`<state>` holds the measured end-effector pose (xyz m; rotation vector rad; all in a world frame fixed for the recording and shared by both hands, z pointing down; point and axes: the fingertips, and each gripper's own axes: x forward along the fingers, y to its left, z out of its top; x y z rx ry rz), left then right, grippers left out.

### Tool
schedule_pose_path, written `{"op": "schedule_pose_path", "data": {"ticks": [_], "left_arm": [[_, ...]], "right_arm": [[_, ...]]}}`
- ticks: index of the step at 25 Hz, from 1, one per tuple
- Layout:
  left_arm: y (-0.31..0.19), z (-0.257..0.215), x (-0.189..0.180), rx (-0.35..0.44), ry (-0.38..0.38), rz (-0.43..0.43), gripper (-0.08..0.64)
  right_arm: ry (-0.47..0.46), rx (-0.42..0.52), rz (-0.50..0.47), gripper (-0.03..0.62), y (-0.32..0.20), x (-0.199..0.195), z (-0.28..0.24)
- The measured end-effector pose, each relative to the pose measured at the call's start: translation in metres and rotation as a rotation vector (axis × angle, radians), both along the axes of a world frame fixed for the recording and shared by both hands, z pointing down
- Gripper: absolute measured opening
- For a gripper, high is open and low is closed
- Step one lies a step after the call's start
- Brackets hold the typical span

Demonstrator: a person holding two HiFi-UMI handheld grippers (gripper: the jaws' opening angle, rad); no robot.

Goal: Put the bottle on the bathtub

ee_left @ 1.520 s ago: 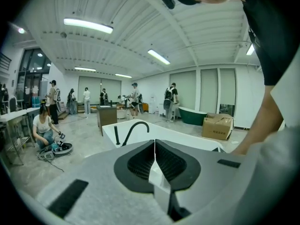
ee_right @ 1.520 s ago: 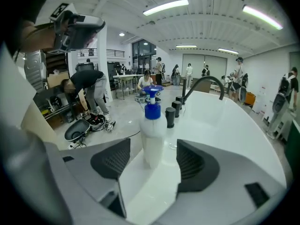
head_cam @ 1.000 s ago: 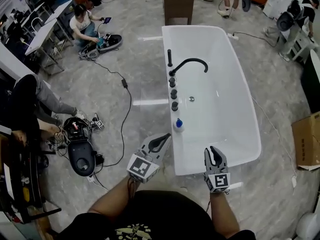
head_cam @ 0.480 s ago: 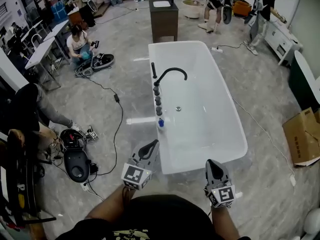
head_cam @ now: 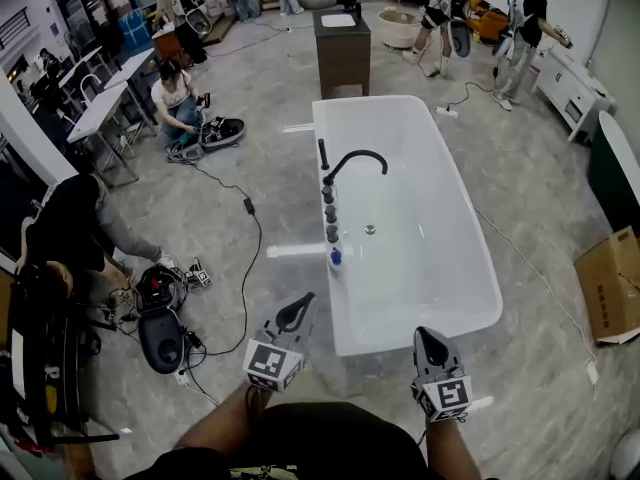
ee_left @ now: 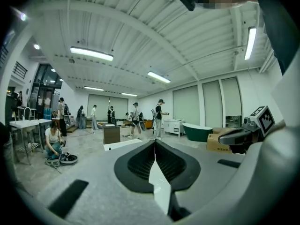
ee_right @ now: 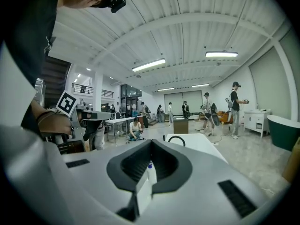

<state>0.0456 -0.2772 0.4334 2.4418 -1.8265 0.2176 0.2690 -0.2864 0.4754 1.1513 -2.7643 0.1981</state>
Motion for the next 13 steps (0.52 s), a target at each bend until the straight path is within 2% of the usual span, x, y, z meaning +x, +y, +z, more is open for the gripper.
{"op": "schedule_pose_path", "data": {"ticks": [6, 13], "left_arm": [[-0.023, 0.002, -0.020, -0.005, 0.038, 0.072, 0.011], [-0.074, -0.001, -0.051, 0.039, 0.064, 0.149, 0.011]], "right_arm": [[-0.002, -0.015, 0.063, 0.011, -0.009, -0.025, -0.013], [-0.002, 0.014, 0.099, 0.011, -0.049, -0.072, -0.022]]}}
